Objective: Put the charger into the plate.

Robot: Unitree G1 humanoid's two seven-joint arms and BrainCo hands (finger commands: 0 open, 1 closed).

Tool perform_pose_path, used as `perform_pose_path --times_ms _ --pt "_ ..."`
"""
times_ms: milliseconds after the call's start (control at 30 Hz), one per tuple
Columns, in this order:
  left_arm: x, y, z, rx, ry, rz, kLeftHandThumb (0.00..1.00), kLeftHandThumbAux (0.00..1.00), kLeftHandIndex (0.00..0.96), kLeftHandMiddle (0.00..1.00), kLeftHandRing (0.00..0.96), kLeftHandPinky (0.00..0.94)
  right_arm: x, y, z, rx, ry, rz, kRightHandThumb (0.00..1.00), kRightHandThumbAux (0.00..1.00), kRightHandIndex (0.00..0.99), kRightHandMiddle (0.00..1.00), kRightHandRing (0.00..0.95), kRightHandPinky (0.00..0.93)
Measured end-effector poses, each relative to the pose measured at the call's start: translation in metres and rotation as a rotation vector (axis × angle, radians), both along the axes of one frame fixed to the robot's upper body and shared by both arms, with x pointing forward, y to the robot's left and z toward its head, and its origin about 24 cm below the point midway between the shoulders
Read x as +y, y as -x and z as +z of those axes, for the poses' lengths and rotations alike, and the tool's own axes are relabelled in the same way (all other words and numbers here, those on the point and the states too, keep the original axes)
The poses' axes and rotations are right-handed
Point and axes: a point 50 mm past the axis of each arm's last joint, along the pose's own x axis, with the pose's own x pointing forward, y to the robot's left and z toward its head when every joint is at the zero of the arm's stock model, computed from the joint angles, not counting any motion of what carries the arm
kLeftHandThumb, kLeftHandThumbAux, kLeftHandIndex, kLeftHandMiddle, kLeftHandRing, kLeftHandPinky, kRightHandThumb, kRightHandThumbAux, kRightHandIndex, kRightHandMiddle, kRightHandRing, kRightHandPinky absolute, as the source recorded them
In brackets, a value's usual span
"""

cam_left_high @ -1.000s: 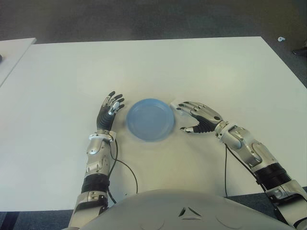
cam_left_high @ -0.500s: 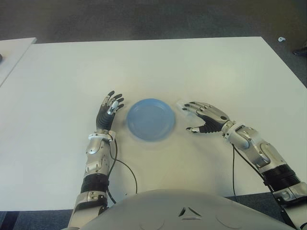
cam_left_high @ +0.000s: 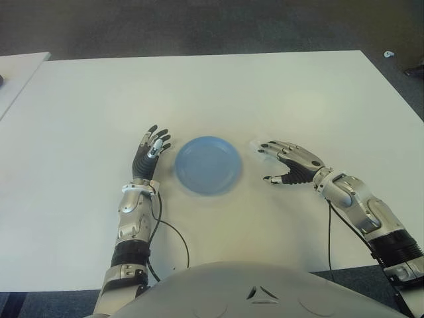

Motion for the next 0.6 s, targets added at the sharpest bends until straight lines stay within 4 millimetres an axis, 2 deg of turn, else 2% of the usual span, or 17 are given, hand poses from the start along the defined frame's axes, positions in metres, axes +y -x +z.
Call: perform_pose_path --times_ms 600 --pt "0.0002 -0.0005 0.0017 -0.003 -0.002 -0.002 0.000 0.501 0.109 0.205 0.211 0.219 -0.0094 0.0057 0.0041 0.021 0.016 -0.018 0.023 0.393 0.000 0.000 0.000 0.000"
